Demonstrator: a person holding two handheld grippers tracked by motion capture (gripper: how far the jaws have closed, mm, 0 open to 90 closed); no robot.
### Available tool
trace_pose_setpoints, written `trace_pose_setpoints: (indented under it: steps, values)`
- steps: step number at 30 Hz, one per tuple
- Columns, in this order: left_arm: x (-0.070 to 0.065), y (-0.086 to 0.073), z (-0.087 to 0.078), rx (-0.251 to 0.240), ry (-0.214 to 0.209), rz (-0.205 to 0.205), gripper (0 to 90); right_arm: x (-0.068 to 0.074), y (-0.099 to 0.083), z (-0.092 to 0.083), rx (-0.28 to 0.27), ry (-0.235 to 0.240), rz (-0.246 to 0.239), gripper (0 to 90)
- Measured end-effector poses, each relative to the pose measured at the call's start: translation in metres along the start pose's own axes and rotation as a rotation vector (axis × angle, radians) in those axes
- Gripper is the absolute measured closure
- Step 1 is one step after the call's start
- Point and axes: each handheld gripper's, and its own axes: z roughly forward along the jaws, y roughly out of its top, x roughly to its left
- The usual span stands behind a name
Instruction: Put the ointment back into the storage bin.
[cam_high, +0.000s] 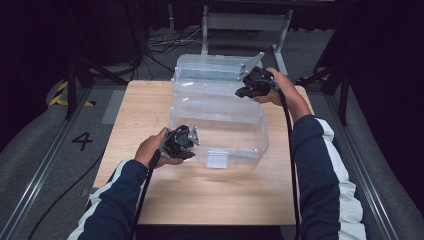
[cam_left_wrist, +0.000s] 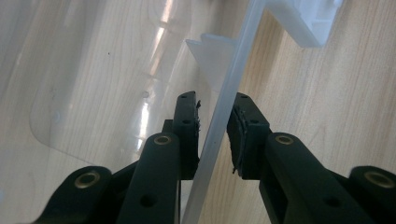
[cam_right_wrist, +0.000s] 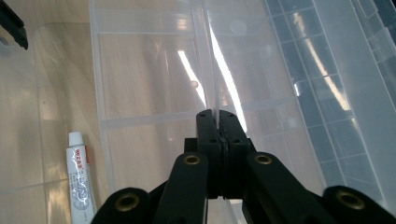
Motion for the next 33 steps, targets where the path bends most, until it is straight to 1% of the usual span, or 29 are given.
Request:
trace_pose_setpoints:
  steps: [3, 9, 14, 15, 18, 22, 25, 28, 31, 32, 33]
  values:
    - [0.0, 0.0, 0.0, 0.0, 0.0, 0.0, 74.1, 0.003, 0.001, -0.002, -0.001, 0.005, -0.003, 89.7]
    - [0.0, 0.0, 0.0, 0.004, -0.003, 0.002, 73.7, 0.008, -0.001, -0.005, -0.001, -0.001, -0.006, 89.7]
    - [-0.001, 0.0, 0.0, 0.003, 0.0, -0.003, 73.5, 0.013, -0.003, -0.007, -0.01, -0.01, -0.01, 89.8]
    - [-0.001, 0.0, 0.0, 0.005, 0.001, -0.011, 73.3, 0.013, -0.003, -0.007, -0.012, -0.011, -0.012, 89.8]
    - [-0.001, 0.0, 0.0, 0.004, 0.001, -0.012, 73.2, 0.016, -0.002, -0.008, -0.015, -0.005, -0.015, 89.8]
    - [-0.002, -0.001, 0.0, 0.002, 0.001, -0.016, 73.1, 0.02, -0.002, -0.009, -0.013, -0.022, -0.026, 89.9]
    - [-0.002, -0.001, 0.0, 0.003, 0.001, -0.016, 73.0, 0.024, -0.002, -0.01, -0.016, -0.018, -0.025, 89.9]
    - [-0.002, -0.001, 0.0, 0.001, 0.001, -0.018, 72.9, 0.029, -0.001, -0.012, -0.008, -0.028, -0.044, 89.9]
    - [-0.002, -0.001, 0.0, 0.001, 0.004, -0.019, 72.8, 0.033, -0.002, -0.013, -0.009, -0.034, -0.052, 89.9]
    - [-0.002, -0.001, 0.0, 0.001, 0.004, -0.02, 72.8, 0.035, -0.002, -0.014, -0.007, -0.031, -0.047, 89.9]
    - [-0.002, -0.001, 0.0, 0.001, 0.004, -0.02, 72.7, 0.036, -0.002, -0.014, -0.012, -0.033, -0.055, 89.9]
